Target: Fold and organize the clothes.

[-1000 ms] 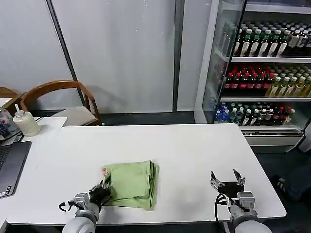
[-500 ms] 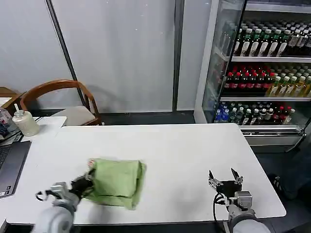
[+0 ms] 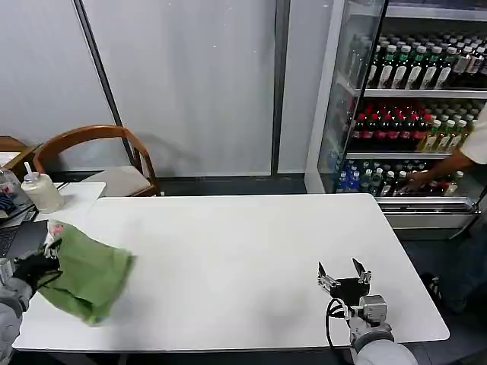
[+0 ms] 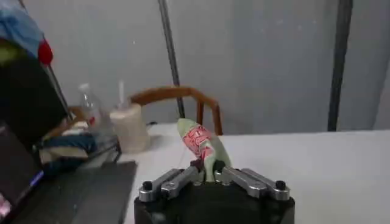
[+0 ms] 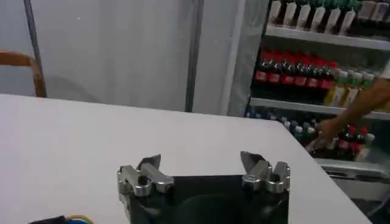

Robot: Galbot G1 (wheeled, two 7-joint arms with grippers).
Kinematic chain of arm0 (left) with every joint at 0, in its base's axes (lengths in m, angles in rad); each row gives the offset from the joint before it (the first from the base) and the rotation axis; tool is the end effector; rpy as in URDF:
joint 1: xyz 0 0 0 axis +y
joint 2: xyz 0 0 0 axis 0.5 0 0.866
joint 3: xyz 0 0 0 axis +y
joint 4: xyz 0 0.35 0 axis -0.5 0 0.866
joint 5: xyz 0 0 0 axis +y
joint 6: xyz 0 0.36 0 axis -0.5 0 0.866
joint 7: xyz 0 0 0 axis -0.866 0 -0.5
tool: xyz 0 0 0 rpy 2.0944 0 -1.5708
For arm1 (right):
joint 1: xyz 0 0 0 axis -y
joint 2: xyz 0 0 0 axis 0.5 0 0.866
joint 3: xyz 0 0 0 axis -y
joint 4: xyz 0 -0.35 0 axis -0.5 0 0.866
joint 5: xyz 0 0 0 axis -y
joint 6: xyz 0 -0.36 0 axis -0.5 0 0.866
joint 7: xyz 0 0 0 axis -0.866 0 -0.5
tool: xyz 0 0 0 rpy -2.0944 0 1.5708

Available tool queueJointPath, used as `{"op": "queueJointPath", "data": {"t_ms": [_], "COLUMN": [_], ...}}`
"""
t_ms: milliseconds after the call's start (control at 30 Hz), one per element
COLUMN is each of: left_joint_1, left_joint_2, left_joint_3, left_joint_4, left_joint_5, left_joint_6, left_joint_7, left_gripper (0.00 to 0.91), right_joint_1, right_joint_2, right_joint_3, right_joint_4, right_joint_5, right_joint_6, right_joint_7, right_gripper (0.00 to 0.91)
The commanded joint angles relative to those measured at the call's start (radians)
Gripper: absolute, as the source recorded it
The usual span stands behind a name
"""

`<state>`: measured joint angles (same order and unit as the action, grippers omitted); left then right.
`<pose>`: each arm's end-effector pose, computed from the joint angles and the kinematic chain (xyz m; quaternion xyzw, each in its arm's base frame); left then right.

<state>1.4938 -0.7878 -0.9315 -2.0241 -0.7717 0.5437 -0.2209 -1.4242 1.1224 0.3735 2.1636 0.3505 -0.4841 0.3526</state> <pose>0.2482 0.2267 -0.1696 0.0969 -0.9750 -0.0725 0.1866 0.2180 -0.0243 -0.2514 0.0054 -0.9831 0.0653 0.1707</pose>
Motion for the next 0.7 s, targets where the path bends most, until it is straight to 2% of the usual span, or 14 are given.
{"op": "queueJointPath", "data": {"t_ms": [33, 100, 133, 167, 300, 400, 500, 567, 633, 700], "left_joint_1": [0.044, 0.007, -0.022, -0.043, -0.152, -0.192, -0.282, -0.302, -0.301, -0.296], "left_joint_2": [-0.282, -0.318, -0.375, -0.398, -0.459, -0.462, -0.469, -0.454, -0.442, -0.465], "left_joint_3": [0.756, 0.851, 0.923, 0.961, 1.031, 1.052, 0.928, 0.911, 0.936, 0.959], "left_joint_4": [-0.243, -0.188, -0.148, -0.133, -0.144, -0.124, -0.081, -0.083, -0.075, -0.032], "left_joint_5": [0.657, 0.717, 0.745, 0.767, 0.712, 0.685, 0.596, 0.565, 0.563, 0.554], "left_joint_6": [-0.007, -0.04, -0.055, -0.061, -0.056, -0.059, -0.061, -0.057, -0.058, -0.063], "left_joint_7": [-0.084, -0.09, -0.105, -0.103, -0.1, -0.104, -0.092, -0.093, -0.099, -0.115], "left_gripper": [0.02, 0.02, 0.02, 0.02, 0.02, 0.02, 0.02, 0.02, 0.03, 0.02], "right_joint_1": [-0.041, -0.057, -0.065, -0.07, -0.08, -0.077, -0.077, -0.076, -0.072, -0.067], "right_joint_2": [-0.002, -0.005, -0.004, -0.004, 0.006, 0.016, 0.016, 0.013, 0.011, 0.014], "right_joint_3": [0.034, 0.055, 0.065, 0.069, 0.078, 0.073, 0.079, 0.084, 0.084, 0.082], "right_joint_4": [0.004, 0.008, 0.013, 0.015, 0.014, 0.008, 0.012, 0.01, 0.007, 0.006], "right_joint_5": [-0.007, -0.008, -0.008, -0.01, -0.022, -0.032, -0.032, -0.031, -0.032, -0.032], "right_joint_6": [0.001, 0.001, 0.0, 0.0, -0.005, -0.006, -0.007, -0.009, -0.009, -0.009], "right_joint_7": [0.0, 0.0, 0.001, 0.001, 0.003, 0.002, 0.001, 0.0, 0.001, 0.001], "right_gripper": [0.907, 0.907, 0.907, 0.907, 0.907, 0.907, 0.907, 0.907, 0.907, 0.907]}}
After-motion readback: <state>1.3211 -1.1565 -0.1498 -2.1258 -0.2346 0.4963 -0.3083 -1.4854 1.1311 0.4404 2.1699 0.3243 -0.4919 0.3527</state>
